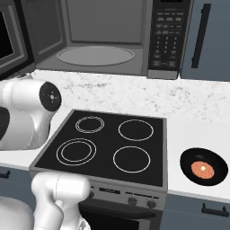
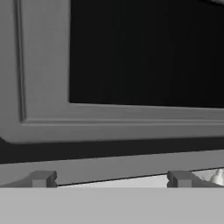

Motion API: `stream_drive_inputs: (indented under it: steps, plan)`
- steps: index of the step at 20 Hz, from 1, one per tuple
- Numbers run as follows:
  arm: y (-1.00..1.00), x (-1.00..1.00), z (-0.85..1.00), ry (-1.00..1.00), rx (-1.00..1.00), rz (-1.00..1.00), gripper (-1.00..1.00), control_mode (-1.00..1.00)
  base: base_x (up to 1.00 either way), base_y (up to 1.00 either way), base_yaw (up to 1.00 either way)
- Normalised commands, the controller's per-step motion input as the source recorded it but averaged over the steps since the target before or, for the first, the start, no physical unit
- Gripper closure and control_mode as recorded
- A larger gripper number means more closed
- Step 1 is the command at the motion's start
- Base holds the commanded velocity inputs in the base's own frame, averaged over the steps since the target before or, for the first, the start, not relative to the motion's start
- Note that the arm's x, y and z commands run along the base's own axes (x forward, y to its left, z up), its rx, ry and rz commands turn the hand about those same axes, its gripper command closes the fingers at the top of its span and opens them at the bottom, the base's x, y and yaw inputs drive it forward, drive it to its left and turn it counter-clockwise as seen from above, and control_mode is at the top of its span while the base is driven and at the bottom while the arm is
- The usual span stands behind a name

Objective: Open the microwave, place the bowl with waffle inside the microwave, then close the microwave door and turn it on.

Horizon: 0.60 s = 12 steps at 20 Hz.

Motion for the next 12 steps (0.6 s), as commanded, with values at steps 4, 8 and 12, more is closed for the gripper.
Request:
stream_drive_inputs:
  steps: [4, 8, 12]
  plan:
    - [-1.00, -0.33, 0.00, 0.00, -0.19, -0.33, -1.00, -1.00, 0.00, 0.00, 0.00]
    - [-1.00, 0.00, 0.00, 0.05, -0.19, -0.50, -1.00, -1.00, 0.00, 0.00, 0.00]
    - [-1.00, 0.00, -0.01, 0.08, -0.24, -0.53, -1.00, -1.00, 0.00, 0.00, 0.00]
